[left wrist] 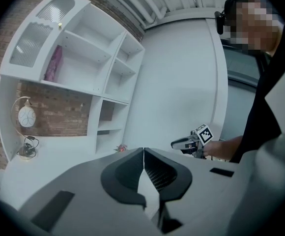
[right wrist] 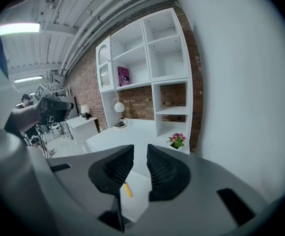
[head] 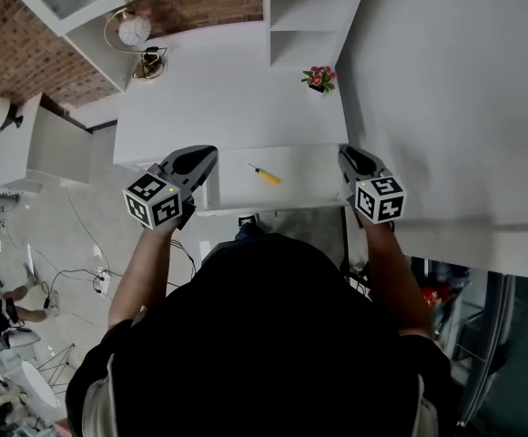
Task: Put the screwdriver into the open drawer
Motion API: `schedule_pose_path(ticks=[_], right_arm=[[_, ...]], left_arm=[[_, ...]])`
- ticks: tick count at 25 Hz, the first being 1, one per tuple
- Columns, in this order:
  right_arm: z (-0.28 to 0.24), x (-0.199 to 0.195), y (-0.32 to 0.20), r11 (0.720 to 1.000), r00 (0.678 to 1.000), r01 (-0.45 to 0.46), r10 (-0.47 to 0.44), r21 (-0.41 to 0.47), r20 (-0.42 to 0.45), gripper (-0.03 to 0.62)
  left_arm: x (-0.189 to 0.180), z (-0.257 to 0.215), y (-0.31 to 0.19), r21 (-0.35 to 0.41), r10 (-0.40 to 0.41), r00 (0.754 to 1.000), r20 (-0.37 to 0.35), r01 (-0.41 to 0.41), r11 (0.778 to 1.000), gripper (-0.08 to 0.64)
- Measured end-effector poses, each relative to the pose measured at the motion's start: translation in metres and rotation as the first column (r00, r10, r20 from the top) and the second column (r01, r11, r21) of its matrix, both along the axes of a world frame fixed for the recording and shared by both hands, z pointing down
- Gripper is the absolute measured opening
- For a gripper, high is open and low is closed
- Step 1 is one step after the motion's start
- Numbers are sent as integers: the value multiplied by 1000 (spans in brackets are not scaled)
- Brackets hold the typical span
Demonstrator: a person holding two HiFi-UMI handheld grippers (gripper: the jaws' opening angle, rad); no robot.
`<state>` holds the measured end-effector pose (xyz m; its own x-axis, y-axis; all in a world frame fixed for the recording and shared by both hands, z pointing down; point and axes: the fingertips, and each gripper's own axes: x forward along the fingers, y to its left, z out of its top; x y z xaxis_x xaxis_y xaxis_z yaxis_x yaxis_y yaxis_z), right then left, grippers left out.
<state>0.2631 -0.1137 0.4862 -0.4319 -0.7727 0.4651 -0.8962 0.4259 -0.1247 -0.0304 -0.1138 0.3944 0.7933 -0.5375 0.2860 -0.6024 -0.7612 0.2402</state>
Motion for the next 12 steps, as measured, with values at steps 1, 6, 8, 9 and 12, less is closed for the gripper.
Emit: schedule_pose_path(ticks=[1, 6, 8, 9, 12], right_arm=[[-4, 2, 3, 1000, 1000, -4, 4, 5, 2, 89], [-26, 5, 11, 999, 1000, -8, 8, 46, 14, 89], [-34, 6, 13, 998, 1000, -8, 7, 61, 20, 89], [-38, 7, 15, 998, 1000, -7, 6, 67, 21, 89], [-50, 8, 17, 996, 1000, -5, 3, 87, 24, 89]], left_arm=[[2, 0, 2, -1, 3, 1000, 0, -3, 1000, 23], [5, 4, 9, -11, 4, 1000, 0, -4, 1000, 23], [6, 6, 11, -12, 2, 1000, 0, -2, 1000, 23], [7, 6, 12, -11, 1, 1000, 0, -1, 1000, 23], [11, 2, 14, -5, 1, 1000, -3, -1, 1000, 23]])
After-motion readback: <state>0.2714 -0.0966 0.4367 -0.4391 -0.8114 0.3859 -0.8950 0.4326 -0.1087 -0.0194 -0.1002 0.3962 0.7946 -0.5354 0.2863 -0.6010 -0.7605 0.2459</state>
